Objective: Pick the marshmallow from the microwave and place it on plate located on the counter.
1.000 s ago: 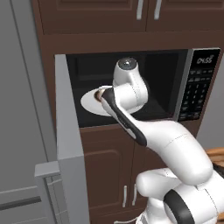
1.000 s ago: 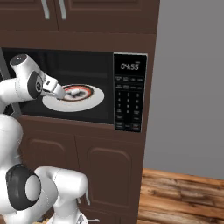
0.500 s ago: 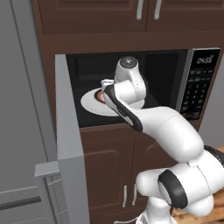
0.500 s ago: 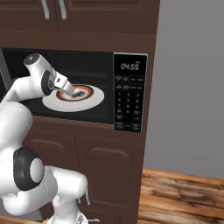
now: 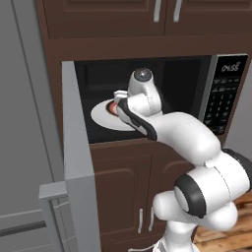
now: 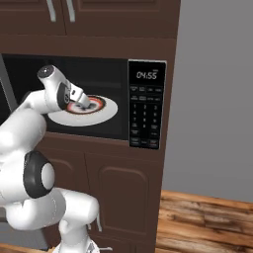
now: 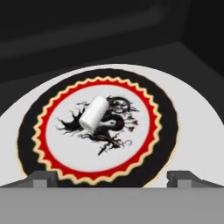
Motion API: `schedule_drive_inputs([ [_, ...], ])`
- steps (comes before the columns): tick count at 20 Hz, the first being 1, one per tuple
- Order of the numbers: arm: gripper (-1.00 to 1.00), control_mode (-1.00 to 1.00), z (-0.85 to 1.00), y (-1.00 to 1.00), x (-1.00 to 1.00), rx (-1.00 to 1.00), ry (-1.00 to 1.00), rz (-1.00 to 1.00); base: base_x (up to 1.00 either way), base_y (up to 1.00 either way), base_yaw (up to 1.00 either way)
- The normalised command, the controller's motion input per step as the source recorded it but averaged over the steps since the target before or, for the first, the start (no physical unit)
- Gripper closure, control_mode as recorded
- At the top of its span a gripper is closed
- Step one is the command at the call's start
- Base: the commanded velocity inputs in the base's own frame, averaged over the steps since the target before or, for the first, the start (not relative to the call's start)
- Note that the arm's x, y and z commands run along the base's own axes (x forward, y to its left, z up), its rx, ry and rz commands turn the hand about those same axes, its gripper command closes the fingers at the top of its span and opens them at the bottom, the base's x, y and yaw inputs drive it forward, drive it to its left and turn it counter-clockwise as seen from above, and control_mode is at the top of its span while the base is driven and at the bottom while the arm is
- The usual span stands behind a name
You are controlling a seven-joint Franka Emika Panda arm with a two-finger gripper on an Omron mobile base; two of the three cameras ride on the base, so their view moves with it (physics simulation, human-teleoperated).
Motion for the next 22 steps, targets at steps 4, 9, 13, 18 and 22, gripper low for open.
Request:
schedule_drive_inputs([
  [4, -1.00, -1.00, 0.00, 0.15, 0.43, 0.00, -0.04, 0.00, 0.00, 0.00, 0.00],
  [9, -1.00, -1.00, -0.04, 0.13, 0.41, 0.00, 0.00, 0.00, 0.00, 0.00, 0.00],
  [13, -1.00, -1.00, -0.10, 0.03, 0.39, 0.00, 0.01, 0.00, 0.00, 0.00, 0.00],
  [18, -1.00, -1.00, -0.19, 0.00, 0.21, 0.00, 0.02, 0.00, 0.00, 0.00, 0.00],
  [22, -1.00, -1.00, -0.30, 0.00, 0.01, 0.00, 0.00, 0.00, 0.00, 0.00, 0.00],
])
